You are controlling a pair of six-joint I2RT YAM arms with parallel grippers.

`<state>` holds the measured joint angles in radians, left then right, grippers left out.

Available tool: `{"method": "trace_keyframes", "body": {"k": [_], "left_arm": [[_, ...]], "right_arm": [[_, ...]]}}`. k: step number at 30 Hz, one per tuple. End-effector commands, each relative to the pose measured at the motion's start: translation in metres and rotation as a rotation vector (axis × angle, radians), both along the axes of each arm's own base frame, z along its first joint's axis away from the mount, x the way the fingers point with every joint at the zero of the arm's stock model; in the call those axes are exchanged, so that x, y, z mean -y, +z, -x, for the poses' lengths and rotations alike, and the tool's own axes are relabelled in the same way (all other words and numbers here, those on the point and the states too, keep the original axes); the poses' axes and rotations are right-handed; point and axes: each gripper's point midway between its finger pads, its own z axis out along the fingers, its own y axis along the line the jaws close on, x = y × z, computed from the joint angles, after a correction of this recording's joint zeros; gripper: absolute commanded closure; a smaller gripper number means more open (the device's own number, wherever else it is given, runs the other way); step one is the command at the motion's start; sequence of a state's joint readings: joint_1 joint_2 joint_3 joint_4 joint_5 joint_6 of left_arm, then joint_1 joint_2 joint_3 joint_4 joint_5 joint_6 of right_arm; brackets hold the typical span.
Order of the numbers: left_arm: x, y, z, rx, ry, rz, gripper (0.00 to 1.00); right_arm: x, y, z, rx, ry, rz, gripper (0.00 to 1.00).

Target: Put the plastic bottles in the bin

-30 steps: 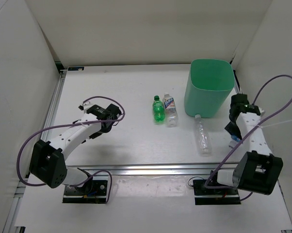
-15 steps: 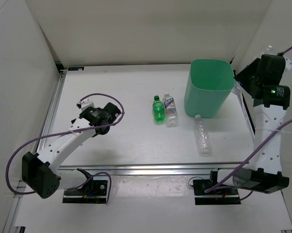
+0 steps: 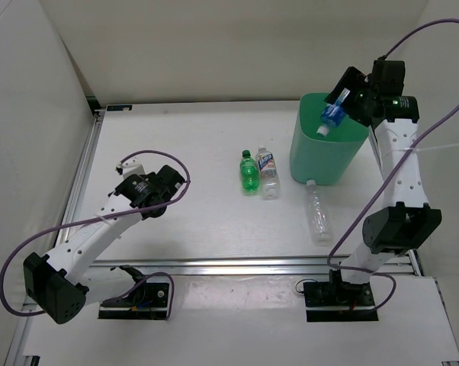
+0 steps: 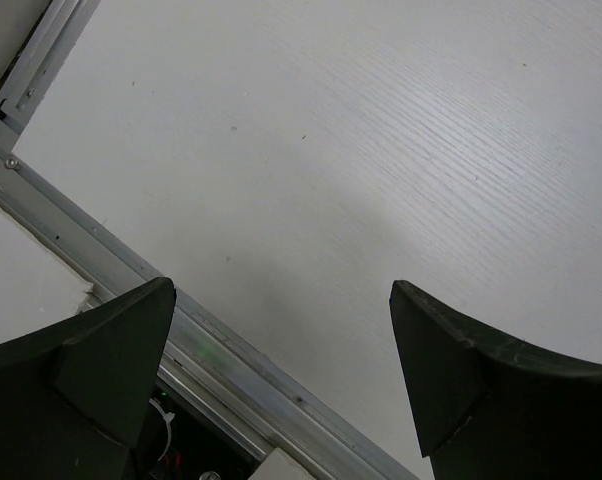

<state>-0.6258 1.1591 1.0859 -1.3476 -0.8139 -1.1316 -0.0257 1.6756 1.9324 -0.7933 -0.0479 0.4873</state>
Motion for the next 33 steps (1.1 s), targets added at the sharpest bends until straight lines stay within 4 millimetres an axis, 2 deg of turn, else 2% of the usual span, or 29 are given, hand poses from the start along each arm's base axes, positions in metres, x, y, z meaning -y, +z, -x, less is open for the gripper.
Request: {"method": "trace_keyframes", "body": {"k": [1, 2, 3, 4, 5, 6, 7, 8, 9, 12, 13, 16, 17, 22, 26, 28, 30, 33], "left_arm": [[-0.001, 0.001, 0.007, 0.014, 0.015, 0.032, 0.00], [-0.002, -0.001, 0.008, 0.011, 0.021, 0.031, 0.00], [-0.003, -0.003, 0.010, 0.011, 0.021, 0.031, 0.00], [-0.003, -0.003, 0.010, 0.017, 0.028, 0.037, 0.00], [-0.005, -0.004, 0.012, 0.018, 0.028, 0.038, 0.00], [-0.005, -0.006, 0.013, 0.015, 0.035, 0.037, 0.00], [-0.004, -0.006, 0.011, 0.023, 0.035, 0.043, 0.00], [-0.005, -0.009, 0.013, 0.015, 0.035, 0.037, 0.00], [-0.005, -0.011, 0.012, 0.017, 0.035, 0.038, 0.00], [-0.004, -0.010, 0.010, 0.031, 0.036, 0.037, 0.00], [-0.003, -0.013, 0.007, 0.015, 0.030, 0.024, 0.00], [0.000, -0.020, 0.004, -0.012, 0.030, 0.004, 0.00], [0.000, -0.022, 0.004, -0.026, 0.023, -0.008, 0.00], [0.008, -0.020, -0.005, -0.036, 0.014, -0.016, 0.00], [0.013, -0.020, -0.006, -0.049, -0.004, -0.016, 0.00], [0.015, -0.022, -0.002, -0.064, -0.014, -0.014, 0.00], [0.014, -0.019, -0.002, -0.064, -0.015, -0.014, 0.00], [0.015, -0.017, 0.000, -0.063, -0.024, -0.014, 0.00]], "right_arm": [[0.008, 0.051, 0.035, 0.125, -0.061, 0.049, 0.00], [0.007, 0.028, 0.045, 0.081, -0.071, 0.062, 0.00], [0.010, 0.049, 0.064, 0.159, -0.106, 0.076, 0.00], [0.012, 0.046, 0.075, 0.177, -0.125, 0.088, 0.00], [0.010, 0.030, 0.100, 0.181, -0.115, 0.112, 0.00], [0.014, 0.022, 0.110, 0.198, -0.119, 0.131, 0.00], [0.011, 0.021, 0.113, 0.248, -0.105, 0.141, 0.00], [0.013, 0.023, 0.130, 0.290, -0.100, 0.153, 0.00], [0.014, -0.013, 0.137, 0.221, -0.080, 0.186, 0.00], [0.011, -0.049, 0.161, 0.154, -0.038, 0.206, 0.00], [0.008, -0.085, 0.171, 0.075, -0.016, 0.213, 0.00], [0.002, -0.127, 0.192, 0.015, 0.059, 0.245, 0.00], [0.003, -0.151, 0.200, -0.038, 0.073, 0.259, 0.01], [-0.001, -0.211, 0.209, -0.158, 0.186, 0.353, 0.05], [-0.004, -0.219, 0.189, -0.134, 0.238, 0.426, 0.06], [0.002, -0.238, 0.187, -0.185, 0.234, 0.479, 0.06], [0.006, -0.249, 0.181, -0.216, 0.222, 0.520, 0.06], [0.012, -0.266, 0.182, -0.279, 0.212, 0.570, 0.05]]}}
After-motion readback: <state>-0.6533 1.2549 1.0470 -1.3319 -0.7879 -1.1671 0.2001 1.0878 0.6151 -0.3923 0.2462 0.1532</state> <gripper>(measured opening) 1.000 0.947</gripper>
